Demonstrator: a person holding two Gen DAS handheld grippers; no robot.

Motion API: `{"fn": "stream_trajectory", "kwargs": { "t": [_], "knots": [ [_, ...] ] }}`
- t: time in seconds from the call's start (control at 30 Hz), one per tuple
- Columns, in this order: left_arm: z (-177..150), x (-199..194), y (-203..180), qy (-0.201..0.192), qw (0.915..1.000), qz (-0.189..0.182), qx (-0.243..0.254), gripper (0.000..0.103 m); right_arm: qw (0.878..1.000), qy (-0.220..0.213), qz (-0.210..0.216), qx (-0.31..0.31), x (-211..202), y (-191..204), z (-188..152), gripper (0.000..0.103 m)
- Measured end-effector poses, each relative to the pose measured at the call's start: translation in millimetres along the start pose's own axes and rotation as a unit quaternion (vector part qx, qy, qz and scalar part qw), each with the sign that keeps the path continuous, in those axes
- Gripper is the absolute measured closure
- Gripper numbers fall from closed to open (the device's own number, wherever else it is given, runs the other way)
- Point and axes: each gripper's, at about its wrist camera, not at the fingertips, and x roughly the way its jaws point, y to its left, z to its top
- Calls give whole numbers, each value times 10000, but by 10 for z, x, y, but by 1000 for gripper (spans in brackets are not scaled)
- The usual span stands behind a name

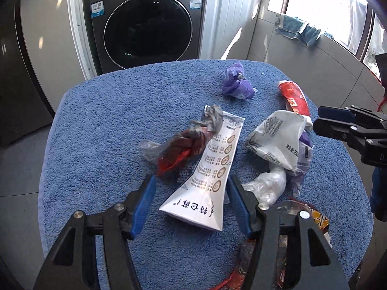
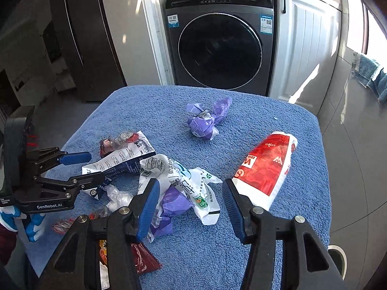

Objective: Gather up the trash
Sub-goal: 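Move both open tools back over the remaining trash on the towel, then grasp the white snack wrapper with the left tool while the right tool grasps a white plastic bag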

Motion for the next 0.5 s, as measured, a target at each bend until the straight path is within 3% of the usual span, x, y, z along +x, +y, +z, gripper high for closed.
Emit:
{"fn": "stream_trajectory", "kwargs": {
  "t": [0.1, 0.17, 0.2, 0.27, 0.5],
  "knots": [
    [4, 72, -12, 58, 9999, -156, 41, 44, 9999, 127, 55, -94, 161, 47, 100, 52],
    [-12, 102, -19, 101, 9996, -264, 48, 48, 9996, 214, 77, -158, 243, 75, 145, 60],
    [-10, 123, -20, 128, 9995, -276, 79, 56, 9994, 280, 97, -183, 279, 75, 157, 70],
    [-19, 126, -42, 132, 9995, -258, 158, 56, 9988, 400, 167, -229, 335, 84, 161, 81],
    [-19, -10, -106, -79, 9993, -228, 279, 65, 9981, 411, 187, -416, 309, 147, 128, 94]
  ]
}}
